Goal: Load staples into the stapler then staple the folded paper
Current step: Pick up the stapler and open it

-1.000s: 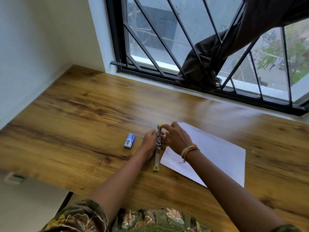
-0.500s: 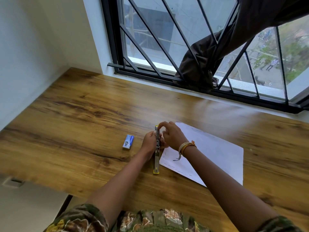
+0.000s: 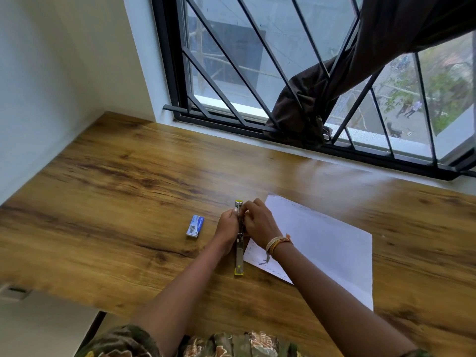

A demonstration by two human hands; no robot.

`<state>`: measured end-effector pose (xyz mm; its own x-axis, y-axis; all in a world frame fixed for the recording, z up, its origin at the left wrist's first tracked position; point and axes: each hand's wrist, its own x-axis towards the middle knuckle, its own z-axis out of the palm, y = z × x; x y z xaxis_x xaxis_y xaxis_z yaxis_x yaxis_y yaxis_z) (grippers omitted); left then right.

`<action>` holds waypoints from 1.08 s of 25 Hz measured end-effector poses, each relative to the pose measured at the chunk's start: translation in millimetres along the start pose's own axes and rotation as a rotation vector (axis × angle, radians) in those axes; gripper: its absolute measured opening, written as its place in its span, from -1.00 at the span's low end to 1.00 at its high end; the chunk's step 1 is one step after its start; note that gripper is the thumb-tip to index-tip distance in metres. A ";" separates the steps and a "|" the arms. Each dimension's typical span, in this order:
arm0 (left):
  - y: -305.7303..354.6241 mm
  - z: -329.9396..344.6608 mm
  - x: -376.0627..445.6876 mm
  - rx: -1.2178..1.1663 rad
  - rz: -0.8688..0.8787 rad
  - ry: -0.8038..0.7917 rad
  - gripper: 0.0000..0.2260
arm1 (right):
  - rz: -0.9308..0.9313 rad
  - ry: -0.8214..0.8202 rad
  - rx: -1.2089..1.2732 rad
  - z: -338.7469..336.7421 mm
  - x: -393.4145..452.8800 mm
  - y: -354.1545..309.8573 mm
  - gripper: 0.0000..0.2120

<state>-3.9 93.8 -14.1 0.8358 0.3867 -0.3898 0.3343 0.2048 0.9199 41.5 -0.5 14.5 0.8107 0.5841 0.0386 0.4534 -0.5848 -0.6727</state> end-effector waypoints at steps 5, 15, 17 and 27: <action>4.3 -0.6 -1.4 -0.032 -0.024 -0.020 -0.66 | -0.064 0.063 0.048 -6.6 -5.0 2.6 -0.81; 3.0 1.7 4.7 -0.041 -0.091 0.003 -0.64 | 0.193 0.060 0.544 -1.0 -23.9 18.2 -0.62; 3.5 0.9 4.6 -0.010 -0.081 0.018 -0.64 | 0.169 0.009 0.560 -5.2 -23.3 14.2 -0.67; 4.7 -0.2 9.5 -0.061 -0.144 0.032 -0.64 | -0.084 0.083 0.135 1.2 -22.2 0.2 -0.84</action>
<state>5.6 98.7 -13.5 0.7669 0.3773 -0.5191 0.4213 0.3143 0.8507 23.2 -12.9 12.6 0.8023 0.5761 0.1560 0.4715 -0.4514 -0.7576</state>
